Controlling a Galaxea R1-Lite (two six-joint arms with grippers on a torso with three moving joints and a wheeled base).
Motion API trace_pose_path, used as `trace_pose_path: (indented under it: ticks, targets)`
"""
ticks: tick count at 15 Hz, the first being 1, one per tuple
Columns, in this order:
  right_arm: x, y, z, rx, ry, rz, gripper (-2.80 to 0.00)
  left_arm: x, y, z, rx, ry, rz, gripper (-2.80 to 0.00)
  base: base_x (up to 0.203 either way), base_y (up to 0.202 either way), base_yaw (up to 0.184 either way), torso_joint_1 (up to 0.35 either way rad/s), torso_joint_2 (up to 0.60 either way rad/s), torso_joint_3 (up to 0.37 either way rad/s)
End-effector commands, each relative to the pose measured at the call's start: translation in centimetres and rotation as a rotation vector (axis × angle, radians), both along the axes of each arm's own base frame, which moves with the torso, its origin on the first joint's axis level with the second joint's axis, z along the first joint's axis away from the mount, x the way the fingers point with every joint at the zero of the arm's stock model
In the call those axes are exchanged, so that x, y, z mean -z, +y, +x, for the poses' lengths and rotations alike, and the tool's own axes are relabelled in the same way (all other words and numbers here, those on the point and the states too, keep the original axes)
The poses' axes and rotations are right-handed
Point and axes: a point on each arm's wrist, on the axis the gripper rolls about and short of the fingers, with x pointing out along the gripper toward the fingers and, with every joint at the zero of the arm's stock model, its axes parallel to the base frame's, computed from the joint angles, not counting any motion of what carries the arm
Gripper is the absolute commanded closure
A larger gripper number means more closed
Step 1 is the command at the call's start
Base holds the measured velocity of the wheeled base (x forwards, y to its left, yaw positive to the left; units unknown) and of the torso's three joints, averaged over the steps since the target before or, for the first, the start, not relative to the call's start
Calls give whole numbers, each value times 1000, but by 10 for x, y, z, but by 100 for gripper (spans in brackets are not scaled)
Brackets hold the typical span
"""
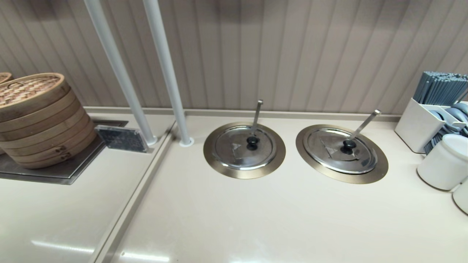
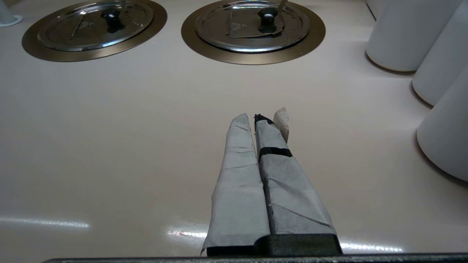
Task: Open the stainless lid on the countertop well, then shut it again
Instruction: Open the lid
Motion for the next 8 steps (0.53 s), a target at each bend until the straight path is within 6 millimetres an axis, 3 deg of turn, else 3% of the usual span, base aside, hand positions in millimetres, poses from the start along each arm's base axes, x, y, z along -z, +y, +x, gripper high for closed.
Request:
trace_pose_path:
  ticks: [1, 6, 8]
  targets:
    - [0, 0, 0, -1, 1, 0, 0, 0, 0, 0, 0, -2, 0, 0, 0, 0, 0, 0, 0, 0]
    - [0, 0, 0, 1, -3, -2, 0, 0, 0, 0, 0, -1, 0, 0, 0, 0, 0, 0, 0, 0]
    - [-12, 0, -3, 17, -62, 2, 0, 0, 0, 0, 0, -1, 0, 0, 0, 0, 0, 0, 0, 0]
